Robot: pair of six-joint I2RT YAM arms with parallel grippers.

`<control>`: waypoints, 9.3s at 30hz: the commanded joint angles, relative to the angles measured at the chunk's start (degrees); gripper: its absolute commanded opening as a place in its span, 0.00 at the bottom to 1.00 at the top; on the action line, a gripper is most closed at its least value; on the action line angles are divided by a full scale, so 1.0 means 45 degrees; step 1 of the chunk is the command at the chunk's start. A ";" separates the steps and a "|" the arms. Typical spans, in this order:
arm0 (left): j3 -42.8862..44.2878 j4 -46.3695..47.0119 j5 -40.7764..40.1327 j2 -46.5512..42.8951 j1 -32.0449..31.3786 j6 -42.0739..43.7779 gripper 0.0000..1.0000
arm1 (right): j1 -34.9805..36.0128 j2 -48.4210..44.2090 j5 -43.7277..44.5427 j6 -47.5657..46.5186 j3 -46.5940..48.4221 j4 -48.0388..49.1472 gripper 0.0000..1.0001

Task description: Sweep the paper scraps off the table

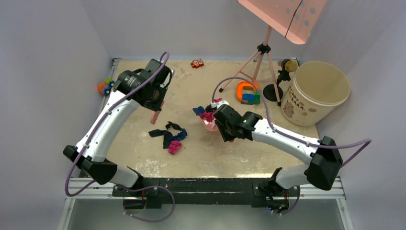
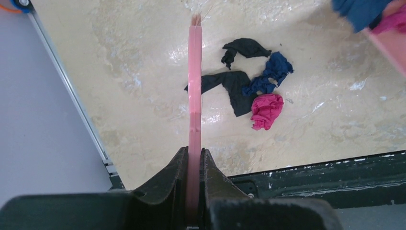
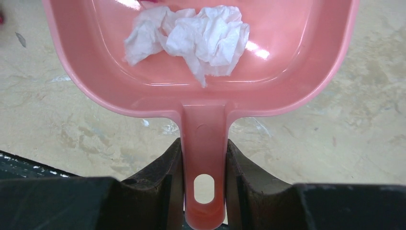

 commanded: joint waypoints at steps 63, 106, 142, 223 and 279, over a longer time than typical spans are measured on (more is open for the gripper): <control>-0.8409 0.6670 0.1193 -0.5031 -0.0029 -0.1290 0.00 | -1.9583 -0.3361 -1.5622 1.3126 -0.0511 1.2480 0.00; -0.8625 0.6919 -0.1932 -0.6406 -0.0005 -0.1591 0.00 | -1.5234 -0.8086 -0.8727 0.3192 0.1059 0.5636 0.00; -0.9156 0.7003 -0.1644 -0.3610 0.0595 0.0025 0.00 | 0.1753 0.0085 -0.1559 -0.0739 0.0144 -0.1529 0.00; -0.9423 0.7361 -0.0409 -0.4456 0.0600 0.0233 0.00 | 0.5251 0.0814 0.1836 0.2527 -0.3720 0.6054 0.55; -0.7897 0.7233 0.1935 -0.1925 0.0871 0.0878 0.00 | 0.2886 0.3903 -0.2462 -0.2032 0.2012 0.0352 0.00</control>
